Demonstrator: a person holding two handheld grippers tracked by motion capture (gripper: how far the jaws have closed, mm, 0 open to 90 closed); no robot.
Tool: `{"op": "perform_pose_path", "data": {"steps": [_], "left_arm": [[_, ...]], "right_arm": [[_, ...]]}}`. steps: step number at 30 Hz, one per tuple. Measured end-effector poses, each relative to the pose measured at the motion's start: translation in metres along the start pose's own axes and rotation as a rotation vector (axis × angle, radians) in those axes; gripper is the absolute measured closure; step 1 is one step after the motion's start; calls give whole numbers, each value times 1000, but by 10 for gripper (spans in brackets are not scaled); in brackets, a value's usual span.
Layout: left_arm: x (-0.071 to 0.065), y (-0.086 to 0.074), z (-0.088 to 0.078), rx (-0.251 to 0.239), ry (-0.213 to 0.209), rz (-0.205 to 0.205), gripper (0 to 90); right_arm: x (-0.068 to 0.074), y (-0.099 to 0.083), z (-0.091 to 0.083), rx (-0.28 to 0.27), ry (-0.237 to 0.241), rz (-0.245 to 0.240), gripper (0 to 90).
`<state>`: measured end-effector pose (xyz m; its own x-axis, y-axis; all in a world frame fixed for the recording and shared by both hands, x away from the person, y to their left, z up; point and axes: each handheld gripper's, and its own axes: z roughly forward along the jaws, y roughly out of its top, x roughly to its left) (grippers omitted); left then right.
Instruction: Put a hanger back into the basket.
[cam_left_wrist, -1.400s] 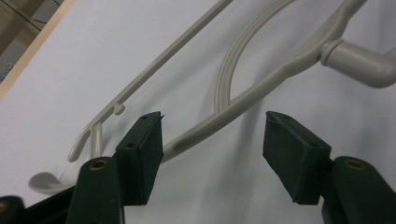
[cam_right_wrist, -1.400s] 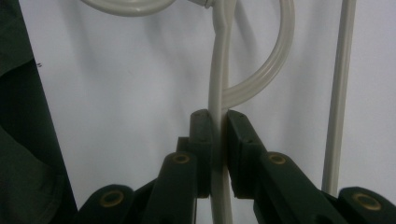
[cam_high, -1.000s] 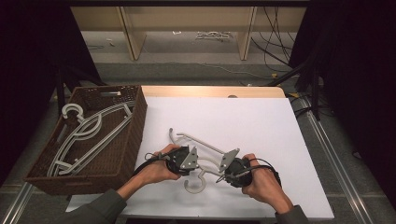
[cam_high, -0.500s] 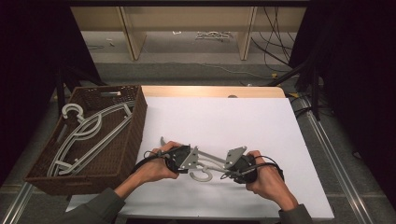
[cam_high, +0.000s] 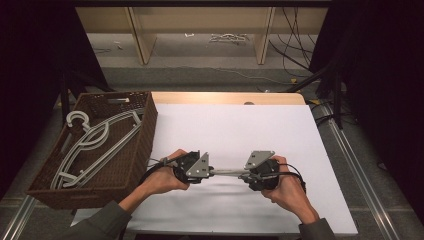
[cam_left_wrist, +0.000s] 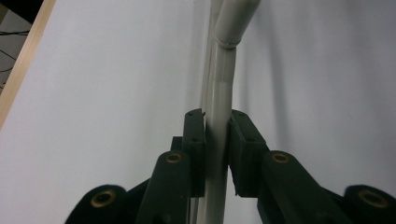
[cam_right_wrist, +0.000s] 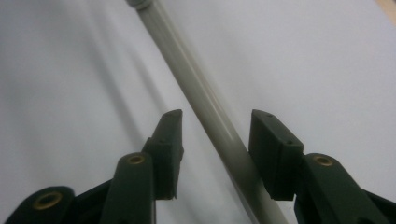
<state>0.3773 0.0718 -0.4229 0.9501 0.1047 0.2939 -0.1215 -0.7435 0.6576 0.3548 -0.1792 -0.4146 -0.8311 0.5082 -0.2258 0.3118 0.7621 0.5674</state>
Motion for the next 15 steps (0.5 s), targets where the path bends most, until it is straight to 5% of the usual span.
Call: {"op": "perform_pose_path", "data": {"steps": [1,4,15], "left_arm": [[1,0,-1,-5,-7,-8,789],[5,-2,-5,-53,-38,-114,795],[16,-10,-16,-86,-7,-232,796]], "right_arm": [[-2,0,0,-24,-29,4,482],[-6,1,-3,-62,-47,39,443],[-6,3,-13,-146,-95,119,364]]}}
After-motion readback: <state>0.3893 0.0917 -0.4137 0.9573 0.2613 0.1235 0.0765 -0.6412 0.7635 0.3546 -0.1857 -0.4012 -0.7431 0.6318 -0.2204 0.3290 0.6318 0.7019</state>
